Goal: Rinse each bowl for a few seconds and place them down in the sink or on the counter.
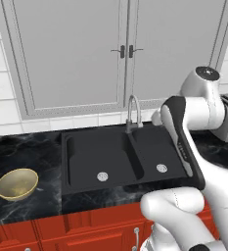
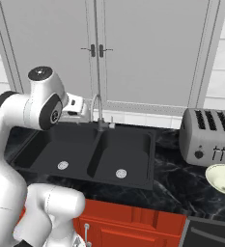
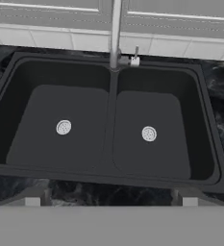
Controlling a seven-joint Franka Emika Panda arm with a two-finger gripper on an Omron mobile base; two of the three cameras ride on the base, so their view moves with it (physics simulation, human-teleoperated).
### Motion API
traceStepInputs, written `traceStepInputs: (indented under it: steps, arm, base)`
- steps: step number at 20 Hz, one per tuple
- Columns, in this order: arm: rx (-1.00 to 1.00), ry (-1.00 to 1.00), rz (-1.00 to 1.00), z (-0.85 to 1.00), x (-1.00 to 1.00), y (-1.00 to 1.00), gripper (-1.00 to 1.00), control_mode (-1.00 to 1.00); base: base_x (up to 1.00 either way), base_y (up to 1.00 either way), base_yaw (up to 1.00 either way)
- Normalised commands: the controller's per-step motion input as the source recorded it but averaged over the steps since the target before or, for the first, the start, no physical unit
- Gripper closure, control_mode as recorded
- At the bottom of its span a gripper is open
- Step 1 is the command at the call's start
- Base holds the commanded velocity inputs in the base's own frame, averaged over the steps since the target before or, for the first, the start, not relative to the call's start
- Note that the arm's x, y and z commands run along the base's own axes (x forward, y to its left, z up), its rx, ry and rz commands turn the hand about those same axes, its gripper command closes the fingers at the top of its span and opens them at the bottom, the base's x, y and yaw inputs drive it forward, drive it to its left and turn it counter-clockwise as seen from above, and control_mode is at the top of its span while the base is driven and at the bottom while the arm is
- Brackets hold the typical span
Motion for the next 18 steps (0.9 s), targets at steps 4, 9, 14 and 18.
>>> traceStepInputs:
  steps: [4,9,14,18]
  arm:
    - [0.00,-0.09,0.09,-0.03,-0.01,-0.31,-1.00,-1.00]
    - [0.00,-0.08,0.12,-0.12,0.00,-0.34,-1.00,-1.00]
    - [0.00,-0.08,0.11,-0.15,0.06,-0.26,-1.00,-1.00]
    - [0.00,-0.10,0.09,-0.16,0.17,-0.20,-1.00,-1.00]
  base:
    - [0.00,0.00,0.00]
    - [0.00,0.00,0.00]
    - [0.00,0.00,0.00]
    - [0.00,0.00,0.00]
